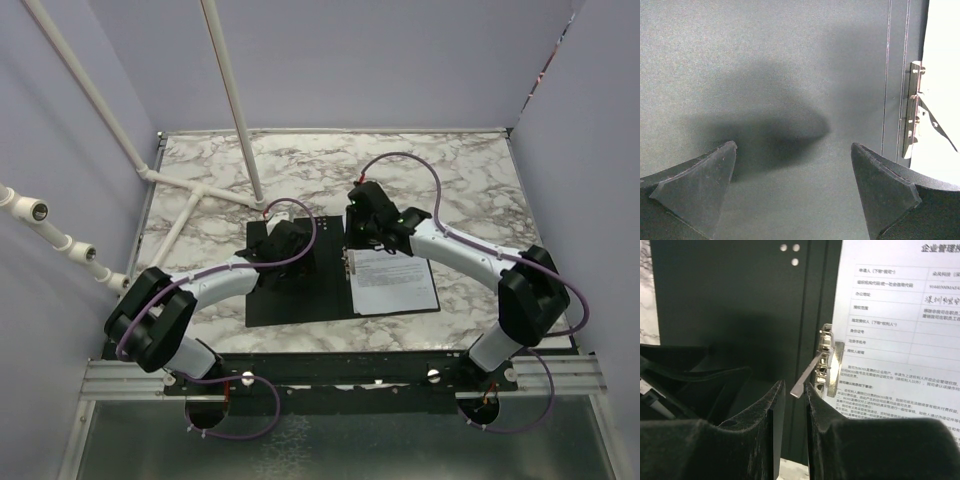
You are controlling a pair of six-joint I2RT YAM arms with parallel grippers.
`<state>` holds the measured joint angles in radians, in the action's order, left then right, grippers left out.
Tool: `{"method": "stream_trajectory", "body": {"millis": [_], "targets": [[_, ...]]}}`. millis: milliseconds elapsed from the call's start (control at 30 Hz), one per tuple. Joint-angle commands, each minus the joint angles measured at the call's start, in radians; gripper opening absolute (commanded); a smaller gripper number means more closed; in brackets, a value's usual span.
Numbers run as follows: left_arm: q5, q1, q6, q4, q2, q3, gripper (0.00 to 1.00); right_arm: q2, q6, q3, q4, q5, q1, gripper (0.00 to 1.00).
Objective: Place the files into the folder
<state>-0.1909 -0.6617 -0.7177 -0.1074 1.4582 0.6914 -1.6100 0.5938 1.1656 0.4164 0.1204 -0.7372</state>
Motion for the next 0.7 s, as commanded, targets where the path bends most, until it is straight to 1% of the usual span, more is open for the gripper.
{"method": "stream_trajectory", "body": {"millis": [0,100,300,667], "targets": [[0.034,-0.002,-0.006,-0.083,-0.022,-0.015,0.99,-0.042,-0.023,0.059,0.060,-0.002,-0.030,0.26],[0.017,-0.002,0.002,-0.123,-0.041,0.005,0.99,-0.072,-0.031,0.095,0.086,0.028,-0.052,0.26],[-0.069,-0.003,0.016,-0.196,-0.081,0.027,0.99,-0.139,-0.038,0.143,0.145,0.092,-0.078,0.25],[-0.109,-0.003,0.000,-0.199,-0.006,0.006,0.99,-0.177,-0.034,0.162,0.192,0.148,-0.125,0.22]]}}
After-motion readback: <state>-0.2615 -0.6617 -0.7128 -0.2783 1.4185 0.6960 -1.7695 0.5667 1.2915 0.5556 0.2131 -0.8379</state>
